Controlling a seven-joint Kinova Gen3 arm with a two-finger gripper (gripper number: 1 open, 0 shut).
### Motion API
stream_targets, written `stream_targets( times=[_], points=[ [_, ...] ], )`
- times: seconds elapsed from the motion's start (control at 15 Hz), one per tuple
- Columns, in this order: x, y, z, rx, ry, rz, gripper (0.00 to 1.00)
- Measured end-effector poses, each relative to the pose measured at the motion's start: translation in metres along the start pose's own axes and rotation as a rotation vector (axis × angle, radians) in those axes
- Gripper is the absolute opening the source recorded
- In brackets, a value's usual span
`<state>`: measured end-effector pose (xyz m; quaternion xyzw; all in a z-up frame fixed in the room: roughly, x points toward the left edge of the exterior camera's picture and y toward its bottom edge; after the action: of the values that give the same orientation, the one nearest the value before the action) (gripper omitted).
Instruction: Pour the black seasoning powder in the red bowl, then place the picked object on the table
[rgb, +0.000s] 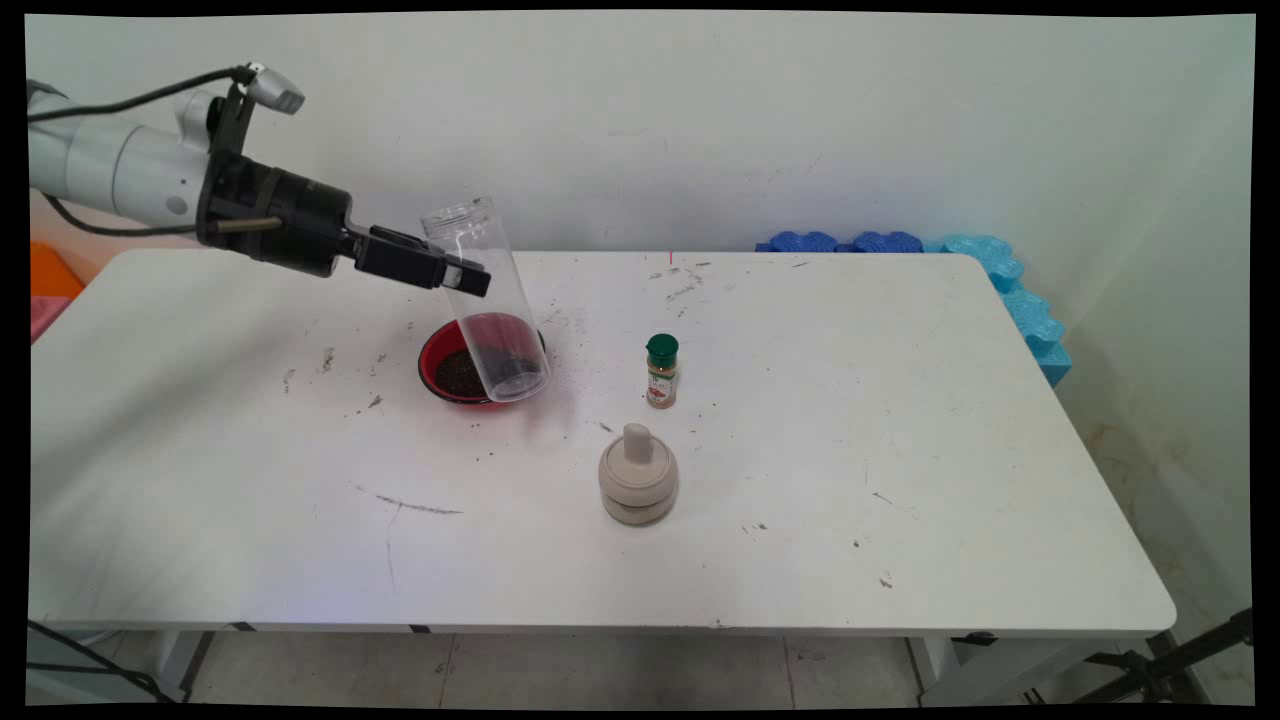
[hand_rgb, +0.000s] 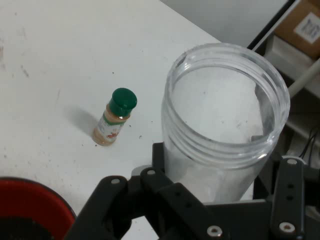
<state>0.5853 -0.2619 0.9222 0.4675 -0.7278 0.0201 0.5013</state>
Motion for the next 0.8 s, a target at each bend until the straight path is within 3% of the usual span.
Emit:
stream_targets(
  times=[0.47, 0.8],
  points=[
    [-0.004, 0.011, 0.003, 0.011, -0.012, 0.220, 0.00],
    [-0.006, 0.014, 0.007, 0.022, -0.015, 0.271, 0.00]
  ],
)
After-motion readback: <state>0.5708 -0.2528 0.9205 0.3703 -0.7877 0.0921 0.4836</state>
